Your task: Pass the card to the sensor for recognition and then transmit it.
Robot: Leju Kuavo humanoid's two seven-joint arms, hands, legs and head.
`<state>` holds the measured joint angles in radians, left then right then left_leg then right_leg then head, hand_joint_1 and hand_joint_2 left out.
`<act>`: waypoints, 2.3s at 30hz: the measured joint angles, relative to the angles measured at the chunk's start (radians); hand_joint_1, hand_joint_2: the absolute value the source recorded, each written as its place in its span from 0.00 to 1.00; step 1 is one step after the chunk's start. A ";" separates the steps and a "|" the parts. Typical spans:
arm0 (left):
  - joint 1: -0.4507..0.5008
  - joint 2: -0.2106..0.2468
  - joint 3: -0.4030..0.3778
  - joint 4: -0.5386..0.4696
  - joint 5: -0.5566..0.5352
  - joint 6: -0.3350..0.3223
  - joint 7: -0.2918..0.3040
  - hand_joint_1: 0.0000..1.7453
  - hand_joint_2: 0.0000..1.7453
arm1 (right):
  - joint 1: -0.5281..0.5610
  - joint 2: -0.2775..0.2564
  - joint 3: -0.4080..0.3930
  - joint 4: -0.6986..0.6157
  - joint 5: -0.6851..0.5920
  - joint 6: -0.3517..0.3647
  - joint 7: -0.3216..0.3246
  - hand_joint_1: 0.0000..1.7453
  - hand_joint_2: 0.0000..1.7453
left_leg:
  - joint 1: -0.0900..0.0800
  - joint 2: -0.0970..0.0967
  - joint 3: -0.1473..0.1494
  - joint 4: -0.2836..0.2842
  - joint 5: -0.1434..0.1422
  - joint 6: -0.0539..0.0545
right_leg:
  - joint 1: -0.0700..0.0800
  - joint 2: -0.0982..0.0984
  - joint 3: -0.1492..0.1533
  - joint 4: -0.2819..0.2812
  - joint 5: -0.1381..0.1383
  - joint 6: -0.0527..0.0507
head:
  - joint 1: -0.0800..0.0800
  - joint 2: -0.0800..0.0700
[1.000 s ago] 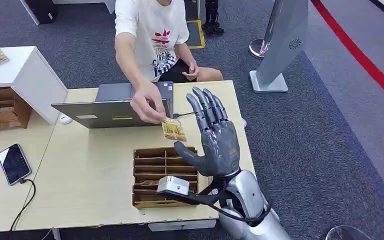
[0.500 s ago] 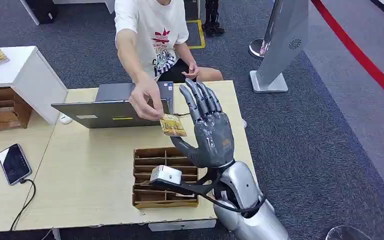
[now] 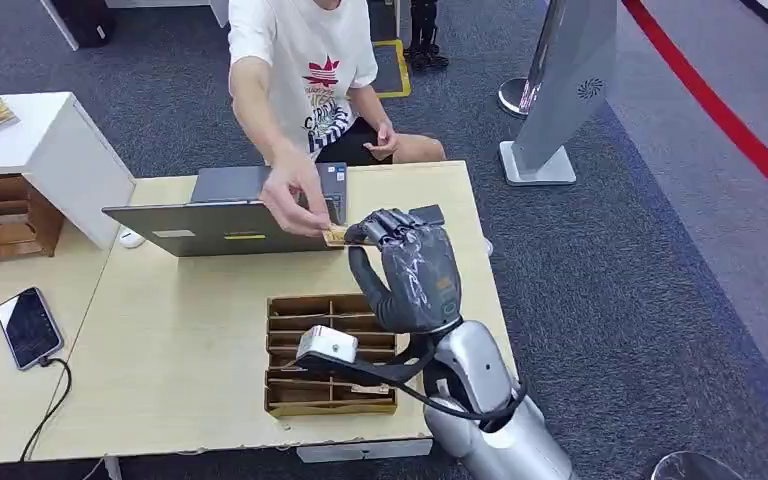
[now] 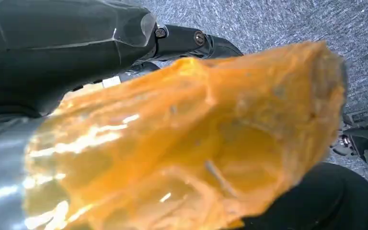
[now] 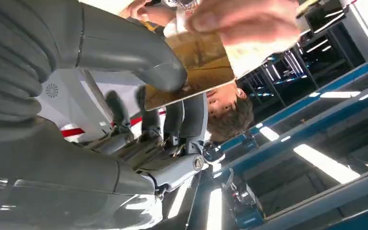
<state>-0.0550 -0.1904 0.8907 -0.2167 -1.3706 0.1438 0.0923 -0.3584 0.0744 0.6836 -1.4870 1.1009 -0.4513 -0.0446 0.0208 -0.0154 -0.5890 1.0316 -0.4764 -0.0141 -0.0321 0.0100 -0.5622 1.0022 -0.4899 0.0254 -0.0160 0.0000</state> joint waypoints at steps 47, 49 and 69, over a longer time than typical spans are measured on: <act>0.013 -0.001 0.023 0.000 0.064 0.030 -0.012 0.00 0.00 | 0.271 -0.072 -0.214 -0.145 -0.990 0.415 -0.200 1.00 1.00 | 0.000 0.000 -0.001 0.000 -0.001 0.001 | 0.000 0.000 -0.001 -0.001 -0.001 0.000 | 0.000 0.000; 0.013 -0.001 0.023 0.000 0.064 0.030 -0.012 0.00 0.00 | 0.272 -0.073 -0.215 -0.145 -0.990 0.415 -0.200 1.00 1.00 | 0.000 0.000 -0.001 0.000 -0.001 0.001 | 0.000 0.000 -0.001 -0.001 -0.001 0.000 | 0.000 0.000; 0.016 0.000 0.052 0.000 0.069 0.032 -0.014 0.00 0.00 | 0.353 -0.157 -0.316 0.010 -0.800 0.423 -0.113 1.00 1.00 | 0.000 0.000 -0.001 0.000 -0.002 0.001 | 0.000 0.000 -0.001 -0.001 -0.001 0.001 | 0.000 0.000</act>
<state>-0.0388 -0.1907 0.9430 -0.2167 -1.3020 0.1762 0.0782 -0.0055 -0.0828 0.3677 -1.4767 0.3010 -0.0278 -0.1572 0.0206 -0.0153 -0.5898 1.0317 -0.4780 -0.0131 -0.0323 0.0100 -0.5633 1.0016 -0.4907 0.0260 -0.0164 0.0000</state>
